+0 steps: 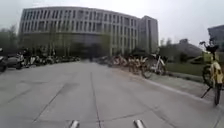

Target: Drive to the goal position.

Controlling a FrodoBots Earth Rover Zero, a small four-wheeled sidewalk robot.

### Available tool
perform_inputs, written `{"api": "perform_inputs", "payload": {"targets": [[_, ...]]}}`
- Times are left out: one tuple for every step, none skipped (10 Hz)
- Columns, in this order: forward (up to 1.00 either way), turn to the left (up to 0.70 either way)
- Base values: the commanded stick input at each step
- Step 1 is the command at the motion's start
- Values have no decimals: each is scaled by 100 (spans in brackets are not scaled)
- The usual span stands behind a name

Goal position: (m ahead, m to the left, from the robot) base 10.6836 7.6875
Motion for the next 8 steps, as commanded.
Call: {"api": "perform_inputs", "payload": {"targets": [[100, 1], [100, 1], [100, 1], [100, 1], [100, 1], [100, 1], [100, 1], [100, 1]]}}
